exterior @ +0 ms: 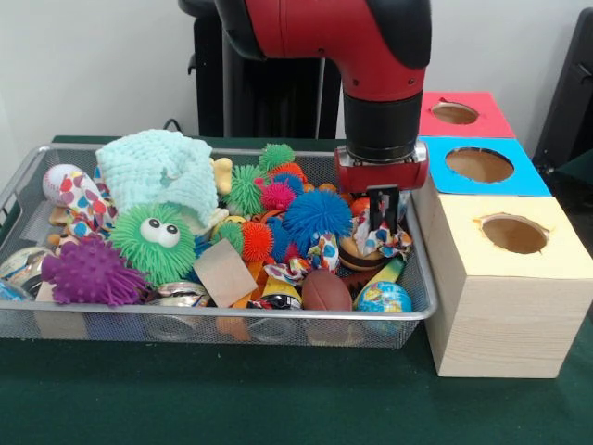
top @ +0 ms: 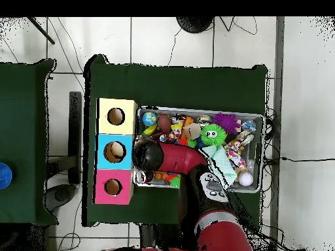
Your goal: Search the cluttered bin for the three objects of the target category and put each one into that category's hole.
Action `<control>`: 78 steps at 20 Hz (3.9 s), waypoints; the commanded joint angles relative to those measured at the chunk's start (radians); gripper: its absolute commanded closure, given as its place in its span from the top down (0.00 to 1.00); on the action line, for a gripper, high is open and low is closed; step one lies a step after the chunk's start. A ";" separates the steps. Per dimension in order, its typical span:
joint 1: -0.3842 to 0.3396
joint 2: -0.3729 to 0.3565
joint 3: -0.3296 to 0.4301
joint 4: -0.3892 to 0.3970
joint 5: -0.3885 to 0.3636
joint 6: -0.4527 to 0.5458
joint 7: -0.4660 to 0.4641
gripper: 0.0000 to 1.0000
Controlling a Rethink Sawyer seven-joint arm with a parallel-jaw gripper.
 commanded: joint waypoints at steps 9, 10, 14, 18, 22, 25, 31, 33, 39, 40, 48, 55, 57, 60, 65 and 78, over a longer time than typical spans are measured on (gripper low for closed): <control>0.120 -0.177 -0.151 -0.018 0.044 0.187 0.215 0.00; 0.126 -0.183 -0.158 -0.026 0.045 0.206 0.214 0.00; 0.150 -0.206 -0.180 -0.061 0.052 0.285 0.217 0.00; 0.167 -0.223 -0.193 -0.103 0.059 0.317 0.224 0.00; 0.184 -0.242 -0.213 -0.141 0.064 0.340 0.239 0.00; 0.201 -0.248 -0.227 -0.182 0.066 0.361 0.242 0.00; 0.219 -0.244 -0.224 -0.247 0.094 0.416 0.238 0.00; 0.244 -0.248 -0.243 -0.270 0.097 0.455 0.260 0.00; 0.295 -0.225 -0.290 -0.388 0.099 0.655 0.304 0.00; 0.300 -0.224 -0.296 -0.399 0.101 0.683 0.310 0.00; 0.388 -0.229 -0.400 -0.446 0.074 0.870 0.433 0.00; 0.395 -0.149 -0.365 -0.447 0.094 0.681 0.463 0.00; 0.386 -0.114 -0.344 -0.431 0.100 0.609 0.476 0.00; 0.377 -0.080 -0.318 -0.416 0.106 0.554 0.467 0.00; 0.385 -0.039 -0.322 -0.431 0.104 0.622 0.462 0.00; 0.362 0.019 -0.245 -0.369 0.203 0.542 0.445 0.00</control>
